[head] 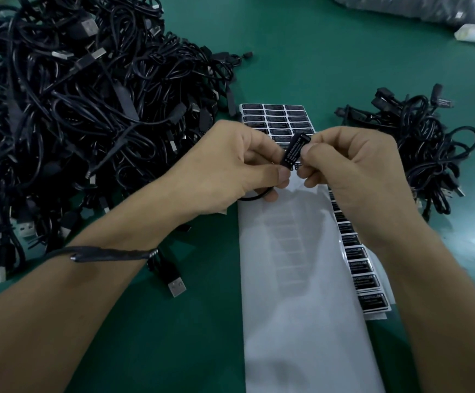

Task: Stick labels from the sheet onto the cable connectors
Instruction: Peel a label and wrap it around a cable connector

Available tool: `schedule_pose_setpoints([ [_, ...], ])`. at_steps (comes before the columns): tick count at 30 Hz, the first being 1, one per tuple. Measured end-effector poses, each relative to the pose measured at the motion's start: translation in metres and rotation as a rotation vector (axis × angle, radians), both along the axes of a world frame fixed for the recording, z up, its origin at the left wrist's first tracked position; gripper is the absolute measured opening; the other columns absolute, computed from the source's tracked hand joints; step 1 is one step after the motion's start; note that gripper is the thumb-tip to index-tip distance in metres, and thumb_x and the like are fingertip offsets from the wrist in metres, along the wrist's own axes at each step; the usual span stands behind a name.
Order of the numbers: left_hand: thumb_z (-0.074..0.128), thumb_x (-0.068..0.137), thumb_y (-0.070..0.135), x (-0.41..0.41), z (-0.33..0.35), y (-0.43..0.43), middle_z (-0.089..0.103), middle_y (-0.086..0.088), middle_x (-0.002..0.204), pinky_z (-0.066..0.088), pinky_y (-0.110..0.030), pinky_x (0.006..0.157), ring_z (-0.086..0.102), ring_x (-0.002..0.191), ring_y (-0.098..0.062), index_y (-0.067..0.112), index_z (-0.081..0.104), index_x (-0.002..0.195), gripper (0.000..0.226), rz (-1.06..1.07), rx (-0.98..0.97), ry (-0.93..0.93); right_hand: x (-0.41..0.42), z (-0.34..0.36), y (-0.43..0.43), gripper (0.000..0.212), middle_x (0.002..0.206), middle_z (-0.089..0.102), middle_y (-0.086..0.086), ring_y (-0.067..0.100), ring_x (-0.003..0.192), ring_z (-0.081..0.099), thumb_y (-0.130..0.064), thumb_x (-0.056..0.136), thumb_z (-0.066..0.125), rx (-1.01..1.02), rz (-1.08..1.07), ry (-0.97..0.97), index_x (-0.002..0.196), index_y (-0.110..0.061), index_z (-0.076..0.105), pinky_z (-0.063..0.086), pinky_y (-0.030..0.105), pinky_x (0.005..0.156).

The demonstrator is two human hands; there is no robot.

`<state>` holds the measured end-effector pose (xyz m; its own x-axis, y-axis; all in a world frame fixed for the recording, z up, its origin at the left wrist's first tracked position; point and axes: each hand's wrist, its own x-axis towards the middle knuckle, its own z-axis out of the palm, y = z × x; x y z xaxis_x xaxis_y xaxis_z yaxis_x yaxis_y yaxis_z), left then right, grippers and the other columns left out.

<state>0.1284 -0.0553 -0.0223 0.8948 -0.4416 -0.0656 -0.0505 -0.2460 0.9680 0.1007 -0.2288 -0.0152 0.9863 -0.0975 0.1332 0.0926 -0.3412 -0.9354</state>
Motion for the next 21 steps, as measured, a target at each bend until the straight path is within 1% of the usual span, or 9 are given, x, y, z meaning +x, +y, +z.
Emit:
schedule_pose_setpoints([
  [2, 0.076, 0.086, 0.009, 0.0004, -0.0003, 0.0003, 0.078, -0.006, 0.082, 0.058, -0.022, 0.065, 0.073, 0.064, -0.011, 0.006, 0.073, 0.09, 0.006, 0.0, -0.003, 0.002, 0.0002, 0.0003, 0.0003, 0.02, 0.061, 0.064, 0.002, 0.009, 0.058, 0.058, 0.0, 0.088, 0.06, 0.002, -0.002, -0.001, 0.072, -0.009, 0.068, 0.049, 0.018, 0.058],
  [4, 0.076, 0.086, 0.009, 0.001, -0.0011, 0.0005, 0.078, -0.006, 0.082, 0.06, -0.031, 0.072, 0.073, 0.064, -0.012, 0.004, 0.073, 0.092, 0.009, 0.001, -0.003, 0.005, 0.0003, 0.0001, 0.0005, 0.019, 0.061, 0.064, 0.003, 0.009, 0.057, 0.057, 0.0, 0.088, 0.06, -0.005, 0.001, -0.002, 0.072, -0.008, 0.068, 0.049, 0.018, 0.058],
  [6, 0.076, 0.087, 0.009, 0.0012, -0.0015, 0.0009, 0.078, -0.006, 0.082, 0.06, -0.033, 0.075, 0.073, 0.064, -0.012, 0.003, 0.073, 0.093, 0.009, 0.002, -0.002, 0.006, 0.0004, -0.0003, 0.0007, 0.018, 0.06, 0.064, 0.002, 0.009, 0.056, 0.057, 0.001, 0.087, 0.06, -0.018, 0.004, -0.003, 0.073, -0.007, 0.068, 0.05, 0.019, 0.058],
  [11, 0.075, 0.087, 0.007, 0.0017, -0.0017, 0.0006, 0.078, -0.007, 0.082, 0.06, -0.02, 0.067, 0.073, 0.063, -0.013, 0.002, 0.073, 0.094, 0.009, -0.002, -0.015, 0.007, 0.0008, -0.0008, -0.0001, 0.018, 0.06, 0.065, 0.004, 0.01, 0.055, 0.056, 0.0, 0.087, 0.06, -0.03, 0.007, -0.009, 0.072, -0.007, 0.068, 0.049, 0.02, 0.057],
  [16, 0.074, 0.088, 0.007, 0.0017, -0.0025, -0.0002, 0.078, -0.006, 0.08, 0.058, -0.019, 0.063, 0.072, 0.061, -0.011, 0.002, 0.073, 0.092, 0.006, 0.002, -0.018, 0.005, 0.0002, -0.0024, -0.0011, 0.017, 0.06, 0.065, 0.001, 0.009, 0.056, 0.058, -0.007, 0.086, 0.063, -0.06, -0.003, -0.024, 0.071, -0.013, 0.069, 0.051, 0.022, 0.058],
  [19, 0.073, 0.088, 0.007, 0.0015, -0.0026, 0.0001, 0.077, -0.007, 0.08, 0.057, -0.018, 0.062, 0.072, 0.061, -0.011, -0.001, 0.072, 0.095, 0.01, 0.006, -0.019, 0.001, 0.0001, -0.0022, -0.0005, 0.017, 0.059, 0.066, -0.001, 0.009, 0.056, 0.058, -0.011, 0.085, 0.064, -0.073, -0.008, -0.031, 0.069, -0.018, 0.068, 0.051, 0.023, 0.057],
  [21, 0.073, 0.088, 0.007, 0.0013, -0.0026, 0.0002, 0.077, -0.007, 0.08, 0.057, -0.019, 0.062, 0.072, 0.061, -0.012, 0.0, 0.072, 0.095, 0.01, 0.007, -0.019, 0.0, 0.0001, -0.0018, -0.0006, 0.019, 0.058, 0.065, -0.002, 0.008, 0.055, 0.057, -0.009, 0.086, 0.064, -0.075, -0.007, -0.033, 0.069, -0.018, 0.068, 0.05, 0.021, 0.057],
])
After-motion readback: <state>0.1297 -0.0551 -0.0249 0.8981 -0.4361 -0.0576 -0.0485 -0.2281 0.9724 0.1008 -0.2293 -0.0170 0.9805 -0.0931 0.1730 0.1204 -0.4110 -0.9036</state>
